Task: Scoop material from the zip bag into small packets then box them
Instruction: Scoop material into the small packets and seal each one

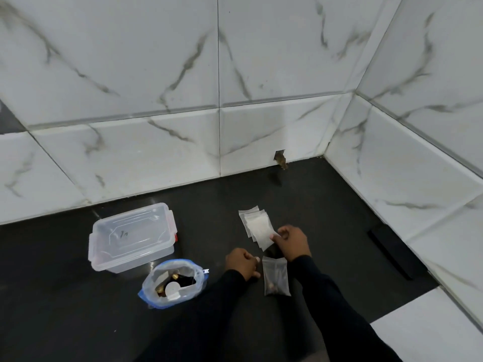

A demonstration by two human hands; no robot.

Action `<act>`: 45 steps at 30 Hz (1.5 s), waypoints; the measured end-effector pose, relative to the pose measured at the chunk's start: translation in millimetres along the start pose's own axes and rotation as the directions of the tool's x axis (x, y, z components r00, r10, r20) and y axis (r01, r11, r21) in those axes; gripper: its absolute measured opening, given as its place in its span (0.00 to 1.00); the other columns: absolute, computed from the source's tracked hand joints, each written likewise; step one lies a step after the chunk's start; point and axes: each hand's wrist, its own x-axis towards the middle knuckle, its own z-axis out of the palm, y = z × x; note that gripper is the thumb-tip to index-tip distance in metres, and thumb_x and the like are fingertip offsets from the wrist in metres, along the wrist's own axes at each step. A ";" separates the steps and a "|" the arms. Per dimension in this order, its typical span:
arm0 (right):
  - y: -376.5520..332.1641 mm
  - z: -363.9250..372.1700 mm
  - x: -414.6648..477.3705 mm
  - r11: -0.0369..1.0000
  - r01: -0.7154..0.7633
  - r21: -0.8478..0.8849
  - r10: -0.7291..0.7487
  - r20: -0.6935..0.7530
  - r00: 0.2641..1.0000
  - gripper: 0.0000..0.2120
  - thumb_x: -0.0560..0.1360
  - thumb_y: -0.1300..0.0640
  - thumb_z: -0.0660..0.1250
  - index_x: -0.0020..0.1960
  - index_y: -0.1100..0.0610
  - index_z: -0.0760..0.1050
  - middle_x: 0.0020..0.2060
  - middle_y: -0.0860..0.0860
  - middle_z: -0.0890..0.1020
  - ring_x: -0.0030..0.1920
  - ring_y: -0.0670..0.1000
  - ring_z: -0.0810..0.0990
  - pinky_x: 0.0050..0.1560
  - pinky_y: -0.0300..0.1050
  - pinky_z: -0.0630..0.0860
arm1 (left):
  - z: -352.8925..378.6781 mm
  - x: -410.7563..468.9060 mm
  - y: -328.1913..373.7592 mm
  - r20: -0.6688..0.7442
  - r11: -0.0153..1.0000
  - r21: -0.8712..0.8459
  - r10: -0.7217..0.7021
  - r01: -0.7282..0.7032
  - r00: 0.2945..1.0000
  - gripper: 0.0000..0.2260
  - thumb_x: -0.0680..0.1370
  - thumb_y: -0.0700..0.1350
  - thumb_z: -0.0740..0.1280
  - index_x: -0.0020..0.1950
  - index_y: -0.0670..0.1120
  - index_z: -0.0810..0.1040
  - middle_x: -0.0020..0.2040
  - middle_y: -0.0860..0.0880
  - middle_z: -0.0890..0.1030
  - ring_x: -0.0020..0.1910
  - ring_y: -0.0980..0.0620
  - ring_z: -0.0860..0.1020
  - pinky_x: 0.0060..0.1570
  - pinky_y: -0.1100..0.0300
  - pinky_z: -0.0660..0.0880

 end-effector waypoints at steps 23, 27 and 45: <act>-77.6 24.6 -85.5 0.822 0.503 0.266 -0.472 -0.176 0.864 0.09 0.72 0.60 0.75 0.39 0.52 0.76 0.42 0.46 0.76 0.41 0.46 0.77 0.40 0.32 0.73 | -101.4 -86.2 66.5 -0.312 0.832 0.017 0.531 -0.554 0.788 0.05 0.76 0.52 0.70 0.41 0.57 0.78 0.48 0.50 0.81 0.36 0.51 0.84 0.33 0.53 0.83; -94.4 37.6 -97.3 0.809 0.543 0.224 -0.524 -0.144 0.839 0.08 0.72 0.60 0.74 0.41 0.51 0.76 0.42 0.46 0.76 0.42 0.45 0.77 0.41 0.33 0.73 | -123.1 -86.2 56.7 -0.316 0.857 0.204 0.515 -0.473 0.797 0.13 0.76 0.53 0.68 0.35 0.49 0.84 0.34 0.51 0.83 0.34 0.51 0.82 0.39 0.53 0.81; -216.9 21.2 -167.5 0.567 0.801 0.191 -0.782 -0.180 0.597 0.03 0.74 0.55 0.72 0.47 0.51 0.83 0.62 0.47 0.74 0.65 0.47 0.70 0.63 0.38 0.68 | -227.9 -140.8 59.2 -0.375 0.665 0.562 0.735 -0.492 0.566 0.13 0.71 0.34 0.66 0.49 0.46 0.85 0.53 0.53 0.84 0.52 0.55 0.80 0.55 0.68 0.71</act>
